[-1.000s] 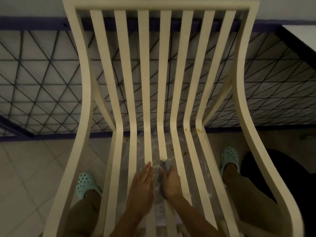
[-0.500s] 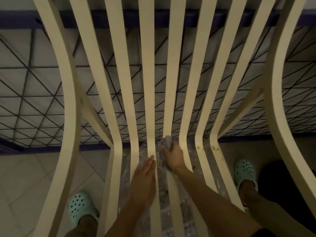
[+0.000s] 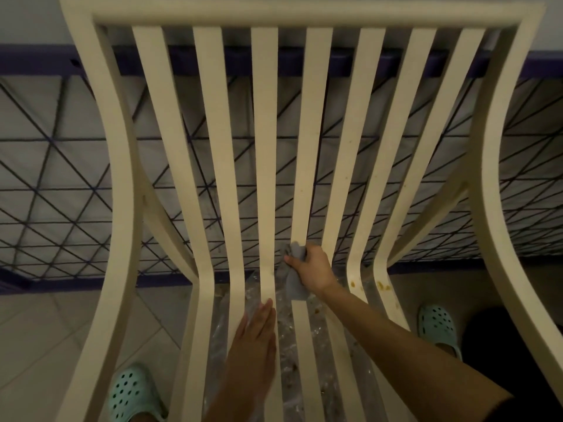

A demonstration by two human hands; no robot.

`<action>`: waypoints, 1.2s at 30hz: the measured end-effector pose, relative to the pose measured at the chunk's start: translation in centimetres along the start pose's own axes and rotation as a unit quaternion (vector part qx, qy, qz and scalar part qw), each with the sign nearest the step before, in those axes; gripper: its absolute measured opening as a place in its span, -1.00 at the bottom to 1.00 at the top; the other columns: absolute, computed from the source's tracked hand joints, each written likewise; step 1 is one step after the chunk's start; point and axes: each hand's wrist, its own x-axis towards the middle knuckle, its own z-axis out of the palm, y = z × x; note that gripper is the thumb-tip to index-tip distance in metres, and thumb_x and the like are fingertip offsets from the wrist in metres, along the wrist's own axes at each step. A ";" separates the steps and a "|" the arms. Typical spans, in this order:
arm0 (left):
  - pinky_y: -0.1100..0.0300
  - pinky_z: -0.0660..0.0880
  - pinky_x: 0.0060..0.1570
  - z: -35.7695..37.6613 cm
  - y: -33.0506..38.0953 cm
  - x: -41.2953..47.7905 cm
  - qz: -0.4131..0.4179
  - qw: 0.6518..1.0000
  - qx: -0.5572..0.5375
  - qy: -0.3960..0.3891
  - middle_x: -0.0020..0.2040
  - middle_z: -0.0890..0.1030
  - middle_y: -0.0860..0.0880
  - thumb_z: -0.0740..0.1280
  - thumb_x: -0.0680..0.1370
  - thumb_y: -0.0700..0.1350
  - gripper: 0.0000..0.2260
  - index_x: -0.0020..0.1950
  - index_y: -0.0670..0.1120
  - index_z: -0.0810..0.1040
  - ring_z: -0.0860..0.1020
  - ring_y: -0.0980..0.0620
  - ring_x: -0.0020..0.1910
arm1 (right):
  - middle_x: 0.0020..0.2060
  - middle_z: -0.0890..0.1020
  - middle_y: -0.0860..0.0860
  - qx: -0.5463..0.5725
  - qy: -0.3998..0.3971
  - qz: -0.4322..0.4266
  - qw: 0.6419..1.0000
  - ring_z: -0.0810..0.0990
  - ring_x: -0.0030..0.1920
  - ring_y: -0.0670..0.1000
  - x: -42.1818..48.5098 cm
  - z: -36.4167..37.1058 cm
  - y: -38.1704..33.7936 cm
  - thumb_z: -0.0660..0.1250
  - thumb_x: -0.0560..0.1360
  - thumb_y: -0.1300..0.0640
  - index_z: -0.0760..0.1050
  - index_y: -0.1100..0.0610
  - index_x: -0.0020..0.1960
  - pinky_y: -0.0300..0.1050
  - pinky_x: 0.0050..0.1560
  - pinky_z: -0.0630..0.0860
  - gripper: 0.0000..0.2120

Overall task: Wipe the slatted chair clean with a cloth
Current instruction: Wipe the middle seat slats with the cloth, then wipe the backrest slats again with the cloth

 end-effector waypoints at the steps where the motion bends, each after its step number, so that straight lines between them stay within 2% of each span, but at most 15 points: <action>1: 0.18 0.05 0.38 -0.1 0.0 0.1 -0.002 1.000 -0.005 -0.004 0.45 0.37 0.01 -0.08 0.65 -0.03 -0.54 0.37 -0.10 0.48 0.16 0.13 0.48 | -0.10 0.56 0.00 0.015 0.001 -0.012 1.000 0.53 -0.06 -0.05 0.0 -0.3 -0.5 0.40 0.51 0.17 0.48 0.25 0.18 -0.56 -0.30 0.38 -0.71; 5: 0.30 0.00 0.38 -0.4 -0.2 0.6 0.006 1.000 0.001 -0.023 0.38 0.46 0.03 -0.17 0.67 -0.01 -0.49 0.33 -0.08 0.50 -0.02 0.20 0.53 | -0.10 0.60 -0.05 0.081 0.005 -0.054 0.995 0.60 -0.10 -0.13 0.5 -1.7 -3.7 0.39 0.52 0.16 0.48 0.19 0.17 -0.44 -0.18 0.49 -0.75; 6: 0.32 -0.02 0.39 -0.4 -0.3 0.7 0.010 0.999 0.006 -0.040 0.37 0.46 0.06 -0.18 0.67 0.00 -0.49 0.31 -0.05 0.52 0.04 0.19 0.52 | -0.08 0.62 -0.01 0.088 0.007 -0.064 0.994 0.62 -0.07 -0.08 0.7 -2.1 -4.5 0.39 0.52 0.13 0.48 0.19 0.15 -0.32 -0.12 0.54 -0.75; 8: 0.34 -0.08 0.41 -0.8 0.1 0.9 0.008 0.999 0.001 -0.049 0.37 0.42 0.12 -0.19 0.66 0.03 -0.45 0.26 0.00 0.58 0.30 0.16 0.44 | -0.04 0.64 0.06 0.096 0.005 -0.082 0.992 0.64 -0.01 0.01 1.1 -3.0 -6.0 0.39 0.52 0.08 0.50 0.20 0.13 -0.07 -0.01 0.60 -0.74; 10: 0.37 -0.09 0.43 -1.1 0.3 1.0 -0.006 1.000 -0.026 -0.012 0.40 0.35 0.15 -0.15 0.65 0.05 -0.47 0.27 0.02 0.58 0.43 0.16 0.35 | -0.05 0.65 0.10 0.104 0.003 -0.103 0.989 0.65 -0.01 0.05 1.4 -4.0 -7.6 0.38 0.52 0.07 0.50 0.19 0.08 0.02 0.03 0.61 -0.77; 13: 0.37 0.11 0.33 -3.3 1.2 1.3 -0.001 0.997 -0.059 0.042 0.43 0.17 0.22 0.07 0.60 0.00 -0.61 0.38 0.03 0.47 0.33 0.25 0.39 | -0.12 0.64 0.04 0.117 0.012 -0.145 0.982 0.65 -0.01 0.04 1.8 -5.5 -10.2 0.35 0.54 0.10 0.49 0.06 -0.04 -0.06 0.04 0.60 -0.94; 15: 0.42 0.01 0.39 -5.9 1.9 2.4 -0.026 0.987 -0.150 0.059 0.48 0.09 0.27 0.16 0.62 -0.09 -0.58 0.50 0.05 0.27 0.12 0.29 0.46 | -0.09 0.65 0.04 0.122 0.017 -0.178 0.976 0.64 0.02 0.01 2.2 -6.5 -12.1 0.35 0.54 0.12 0.50 0.04 -0.04 -0.11 0.05 0.59 -0.97; 17: 0.39 0.08 0.42 -9.1 3.1 4.0 -0.059 0.965 -0.220 0.126 0.44 0.18 0.28 0.21 0.61 -0.17 -0.57 0.48 0.06 0.30 0.15 0.28 0.45 | -0.02 0.67 0.09 0.130 0.014 -0.189 0.973 0.65 0.03 0.01 2.5 -7.4 -13.5 0.35 0.55 0.14 0.53 0.17 0.04 -0.13 0.07 0.59 -0.88; 20: 0.44 0.16 0.38 -15.1 4.6 6.8 -0.041 0.931 -0.257 0.256 0.42 0.29 0.20 0.23 0.60 -0.24 -0.59 0.43 0.03 0.38 0.22 0.29 0.39 | -0.01 0.68 0.10 0.130 0.030 -0.217 0.967 0.66 0.02 -0.03 2.8 -8.5 -16.0 0.33 0.56 0.15 0.53 0.26 0.13 -0.20 0.04 0.59 -0.78; 23: 0.23 0.26 0.39 -20.6 5.6 10.1 -0.016 0.902 -0.292 0.319 0.40 0.34 0.11 0.24 0.59 -0.23 -0.58 0.44 -0.01 0.34 0.29 0.22 0.38 | -0.03 0.67 0.06 0.130 0.049 -0.243 0.960 0.66 0.01 -0.07 3.2 -9.4 -18.6 0.33 0.56 0.13 0.53 0.23 0.15 -0.24 0.02 0.58 -0.77; 26: 0.21 0.29 0.35 -24.6 7.3 12.6 -0.019 0.894 -0.305 0.328 0.36 0.37 0.08 0.23 0.61 -0.16 -0.55 0.49 0.00 0.26 0.33 0.19 0.33 | -0.07 0.66 0.02 0.128 0.059 -0.261 0.955 0.65 -0.01 -0.09 3.6 -10.5 -20.8 0.33 0.56 0.12 0.53 0.19 0.11 -0.26 0.01 0.57 -0.82; 29: 0.15 0.38 0.33 -27.0 8.4 14.6 -0.012 0.877 -0.350 0.328 0.34 0.44 0.08 0.19 0.63 -0.11 -0.59 0.49 0.00 0.27 0.41 0.14 0.31 | -0.07 0.67 0.06 0.138 0.071 -0.279 0.948 0.66 -0.01 -0.06 3.9 -11.4 -22.6 0.30 0.57 0.11 0.52 0.19 0.11 -0.20 0.02 0.60 -0.81; 32: 0.27 0.27 0.30 -28.0 9.5 15.8 -0.072 0.851 -0.427 0.296 0.41 0.41 0.02 0.10 0.66 0.01 -0.59 0.52 -0.02 0.24 0.37 0.05 0.38 | -0.06 0.67 0.07 0.151 0.071 -0.280 0.945 0.66 -0.01 -0.06 3.8 -11.5 -23.0 0.29 0.58 0.10 0.52 0.19 0.13 -0.18 0.03 0.60 -0.80; 34: 0.37 0.30 0.17 -27.9 9.9 16.2 -0.090 0.837 -0.452 0.296 0.30 0.48 0.03 0.03 0.67 0.06 -0.60 0.49 -0.01 0.26 0.42 0.04 0.32 | -0.07 0.68 0.09 0.182 0.090 -0.286 0.936 0.67 -0.03 -0.05 3.8 -10.9 -22.7 0.28 0.59 0.10 0.54 0.21 0.14 -0.18 0.00 0.60 -0.79; 36: 0.39 0.36 -0.12 -27.3 10.2 16.3 -0.085 0.828 -0.457 0.313 0.04 0.56 0.04 0.01 0.67 0.07 -0.67 0.33 -0.02 0.39 0.53 0.03 0.11 | -0.13 0.67 0.06 0.232 0.118 -0.272 0.927 0.66 -0.08 -0.06 3.5 -9.7 -22.4 0.26 0.60 0.09 0.54 0.21 0.08 -0.23 -0.07 0.58 -0.80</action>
